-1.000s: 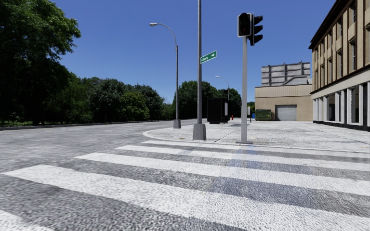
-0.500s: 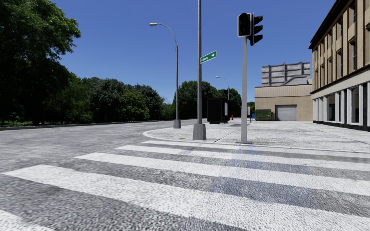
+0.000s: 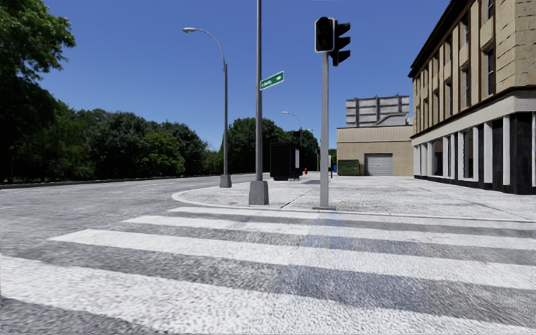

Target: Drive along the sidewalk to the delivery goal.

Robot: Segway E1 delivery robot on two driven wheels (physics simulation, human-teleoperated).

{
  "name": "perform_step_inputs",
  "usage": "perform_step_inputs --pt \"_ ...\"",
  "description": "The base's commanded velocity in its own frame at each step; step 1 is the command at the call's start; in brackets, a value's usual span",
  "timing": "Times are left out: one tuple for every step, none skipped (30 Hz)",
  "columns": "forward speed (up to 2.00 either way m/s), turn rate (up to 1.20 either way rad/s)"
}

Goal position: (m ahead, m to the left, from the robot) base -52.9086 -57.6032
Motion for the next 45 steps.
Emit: perform_step_inputs --pt "0.70 -0.50" --pt "0.70 -0.50" --pt "0.70 -0.50" --pt "0.70 -0.50" --pt "0.70 -0.50" --pt "0.70 -0.50" --pt "0.70 -0.52" --pt "0.70 -0.52" --pt "0.70 -0.52" --pt "0.70 -0.52" --pt "0.70 -0.52" --pt "0.70 -0.52" --pt "0.69 -0.52" --pt "0.69 -0.52" --pt "0.69 -0.52" --pt "0.68 -0.52" --pt "0.68 -0.52" --pt "0.67 -0.53" --pt "0.67 -0.55" --pt "0.67 -0.56" --pt "0.67 -0.56" --pt "0.67 -0.56" --pt "0.67 -0.56" --pt "0.67 -0.56" --pt "0.67 -0.56" --pt "0.67 -0.56" --pt "0.67 -0.56" --pt "0.67 -0.56" --pt "0.67 -0.57" --pt "0.67 -0.59" --pt "0.67 -0.62" --pt "0.67 -0.62" --pt "0.67 -0.62" --pt "0.67 -0.62" --pt "0.67 -0.62" --pt "0.67 -0.62" --pt "0.67 -0.62" --pt "0.67 -0.62" --pt "0.67 -0.62" --pt "0.67 -0.62" --pt "0.67 -0.62" --pt "0.68 -0.62" --pt "0.71 -0.62" --pt "0.71 -0.62" --pt "0.72 -0.62"
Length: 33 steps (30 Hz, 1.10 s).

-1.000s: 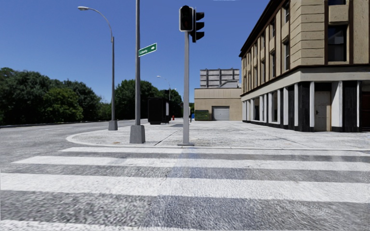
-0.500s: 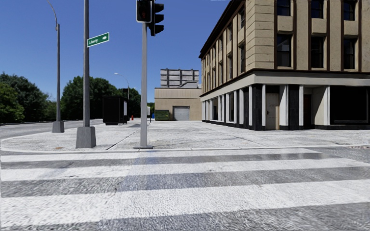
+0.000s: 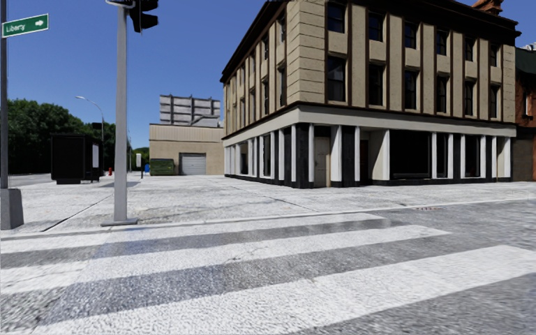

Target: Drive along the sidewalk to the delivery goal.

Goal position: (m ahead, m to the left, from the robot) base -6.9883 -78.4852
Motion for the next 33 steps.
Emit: perform_step_inputs --pt "0.73 -0.62" --pt "0.74 -0.62" --pt "0.75 -0.62" --pt "0.78 -0.62" --pt "0.80 -0.62" --pt "0.81 -0.62" --pt "0.81 -0.62" --pt "0.81 -0.62" --pt "0.82 -0.62" --pt "0.83 -0.62" --pt "0.84 -0.62" --pt "0.84 -0.62" --pt "0.84 -0.62" --pt "0.85 -0.62" --pt "0.86 -0.62" --pt "0.86 -0.62" --pt "0.87 -0.62" --pt "0.87 -0.62" --pt "0.87 -0.62" --pt "0.88 -0.62" --pt "0.91 -0.62" --pt "0.92 -0.62" --pt "0.92 -0.62" --pt "0.92 -0.62" --pt "0.93 -0.62" --pt "0.93 -0.62" --pt "0.93 -0.63" --pt "0.93 -0.65" --pt "0.93 -0.66" --pt "0.93 -0.66" --pt "0.93 -0.70" --pt "0.93 -0.70" --pt "0.93 -0.70"
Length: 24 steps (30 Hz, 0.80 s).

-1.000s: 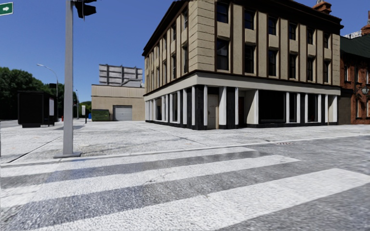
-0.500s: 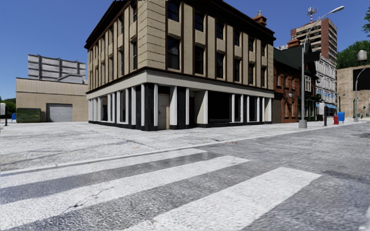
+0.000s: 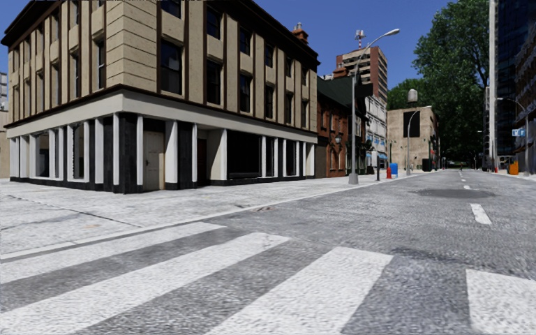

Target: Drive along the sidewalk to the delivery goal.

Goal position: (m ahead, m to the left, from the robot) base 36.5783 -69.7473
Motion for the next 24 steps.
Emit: perform_step_inputs --pt "0.93 -0.70" --pt "0.93 -0.71" --pt "0.93 -0.71" --pt "0.93 -0.71" --pt "0.93 -0.71" --pt "0.93 -0.71" --pt "0.93 -0.71" --pt "0.93 -0.71" --pt "0.93 -0.71" --pt "0.93 -0.71" --pt "0.93 -0.71" --pt "0.93 -0.71" --pt "0.93 -0.71" --pt "0.93 -0.71" --pt "0.93 -0.71" --pt "0.93 -0.71" --pt "0.93 -0.71" --pt "0.94 -0.71" --pt "0.94 -0.71" --pt "0.95 -0.71" --pt "0.95 -0.71" --pt "0.95 -0.71" --pt "0.95 -0.71" --pt "0.96 -0.71"
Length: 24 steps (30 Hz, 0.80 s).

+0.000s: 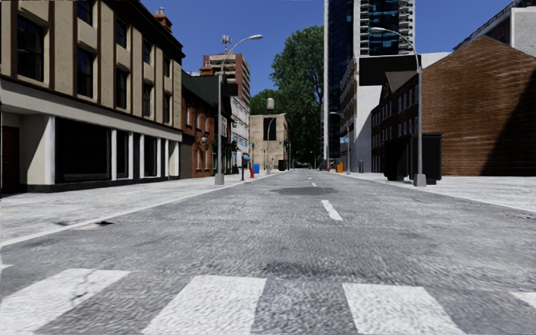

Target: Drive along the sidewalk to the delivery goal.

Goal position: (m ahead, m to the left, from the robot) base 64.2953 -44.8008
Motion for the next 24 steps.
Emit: perform_step_inputs --pt "0.96 -0.71" --pt "0.97 -0.71" --pt "0.97 -0.71" --pt "0.97 -0.71" --pt "0.97 -0.71" --pt "0.97 -0.71" --pt "0.97 -0.72" --pt "0.97 -0.72" --pt "0.97 -0.72" --pt "0.97 -0.72" --pt "0.97 -0.72" --pt "0.97 -0.73" --pt "0.97 -0.74" --pt "0.97 -0.74" --pt "0.97 -0.74" --pt "0.97 -0.74" --pt "0.97 -0.74" --pt "0.97 -0.74" --pt "0.97 -0.74" --pt "0.97 -0.74" --pt "0.97 -0.74" --pt "0.97 -0.74" --pt "0.97 -0.74" --pt "0.97 -0.74"
